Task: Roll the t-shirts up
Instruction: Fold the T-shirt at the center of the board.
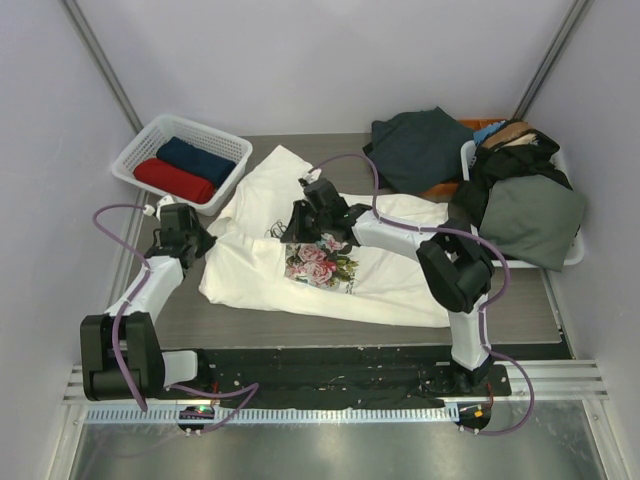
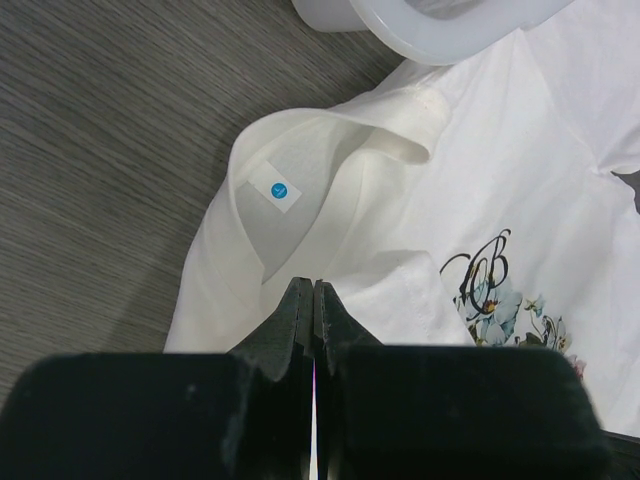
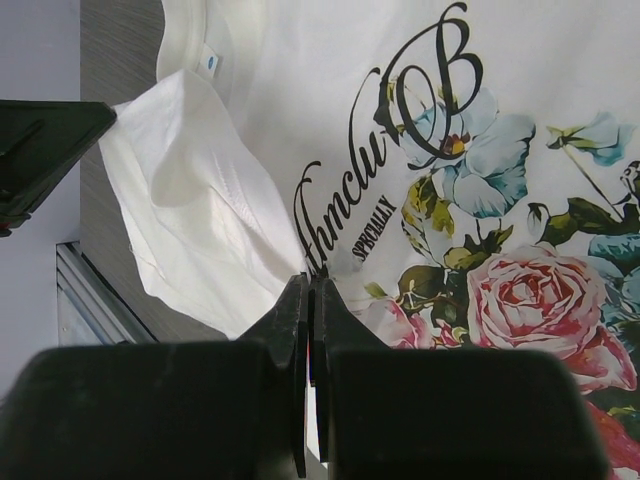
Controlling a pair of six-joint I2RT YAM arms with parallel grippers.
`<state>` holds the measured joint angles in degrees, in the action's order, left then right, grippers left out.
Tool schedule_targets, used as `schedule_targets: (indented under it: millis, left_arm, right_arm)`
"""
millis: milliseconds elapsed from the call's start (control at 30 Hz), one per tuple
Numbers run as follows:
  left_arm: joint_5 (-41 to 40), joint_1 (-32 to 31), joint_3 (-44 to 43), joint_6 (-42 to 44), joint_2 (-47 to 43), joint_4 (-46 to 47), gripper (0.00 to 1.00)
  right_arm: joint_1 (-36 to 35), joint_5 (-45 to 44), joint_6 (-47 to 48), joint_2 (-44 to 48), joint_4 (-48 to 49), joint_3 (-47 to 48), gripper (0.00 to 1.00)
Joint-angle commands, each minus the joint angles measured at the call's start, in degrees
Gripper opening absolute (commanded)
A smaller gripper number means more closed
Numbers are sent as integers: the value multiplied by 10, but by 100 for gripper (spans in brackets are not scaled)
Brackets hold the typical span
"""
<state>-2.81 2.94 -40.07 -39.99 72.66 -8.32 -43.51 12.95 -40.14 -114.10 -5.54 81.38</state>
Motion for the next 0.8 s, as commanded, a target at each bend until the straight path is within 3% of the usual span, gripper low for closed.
schedule_targets:
  millis: [0, 333, 433, 467, 533, 567, 667, 767]
  left_arm:
    - [-8, 4, -18, 8, 4, 43, 0]
    - [3, 5, -62, 14, 76, 54, 1]
    - [8, 5, -75, 18, 99, 50, 11]
    - [10, 5, -78, 18, 113, 43, 27]
    - [11, 5, -82, 18, 117, 37, 39]
    - [12, 4, -80, 18, 113, 37, 46]
    - [8, 1, -67, 21, 79, 37, 47]
    - [-4, -13, -47, 21, 44, 34, 47]
  right_arm:
    - [5, -4, 16, 24, 7, 35, 1]
    - [16, -6, 18, -1, 6, 47, 1]
    - [18, -6, 16, -25, 8, 52, 1]
    - [18, -6, 13, -30, 10, 51, 6]
    - [18, -13, 7, -37, 14, 49, 25]
    - [18, -14, 5, -38, 15, 48, 41]
    - [18, -28, 10, -19, 18, 34, 52]
    - [18, -52, 27, 7, 13, 22, 52]
